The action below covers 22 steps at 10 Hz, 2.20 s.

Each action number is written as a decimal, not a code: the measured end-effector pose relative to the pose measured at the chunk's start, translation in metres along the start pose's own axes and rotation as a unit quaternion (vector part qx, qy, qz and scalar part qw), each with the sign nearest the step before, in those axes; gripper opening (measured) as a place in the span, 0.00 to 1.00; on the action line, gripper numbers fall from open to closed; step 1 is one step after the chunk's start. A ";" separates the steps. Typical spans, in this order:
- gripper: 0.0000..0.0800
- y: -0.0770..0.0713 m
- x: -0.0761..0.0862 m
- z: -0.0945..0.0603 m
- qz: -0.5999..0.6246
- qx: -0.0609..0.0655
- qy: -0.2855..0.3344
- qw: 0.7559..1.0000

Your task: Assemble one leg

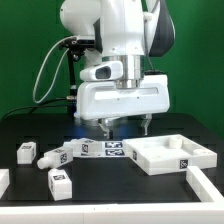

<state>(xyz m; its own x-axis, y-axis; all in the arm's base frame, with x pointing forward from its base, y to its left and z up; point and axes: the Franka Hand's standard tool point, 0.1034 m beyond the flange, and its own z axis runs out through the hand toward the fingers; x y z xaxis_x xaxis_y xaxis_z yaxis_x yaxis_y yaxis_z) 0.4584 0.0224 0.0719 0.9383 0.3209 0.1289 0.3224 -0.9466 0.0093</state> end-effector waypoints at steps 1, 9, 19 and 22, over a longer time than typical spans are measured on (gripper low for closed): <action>0.81 -0.001 -0.001 0.001 -0.001 0.001 -0.001 1.000; 0.81 -0.037 -0.020 0.050 0.012 0.009 -0.023 1.000; 0.07 -0.051 -0.031 0.057 0.035 0.014 -0.045 0.998; 0.07 -0.040 -0.028 0.021 0.061 0.017 -0.068 0.996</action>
Offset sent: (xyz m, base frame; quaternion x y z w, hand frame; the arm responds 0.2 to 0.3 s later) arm -0.0163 0.0347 -0.0309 -0.0409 -0.0545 0.0310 0.9972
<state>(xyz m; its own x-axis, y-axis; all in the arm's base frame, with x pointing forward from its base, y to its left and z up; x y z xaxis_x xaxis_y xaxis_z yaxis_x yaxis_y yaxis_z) 0.4222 0.0522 0.0472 0.9781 0.2079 -0.0092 0.2075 -0.9777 -0.0328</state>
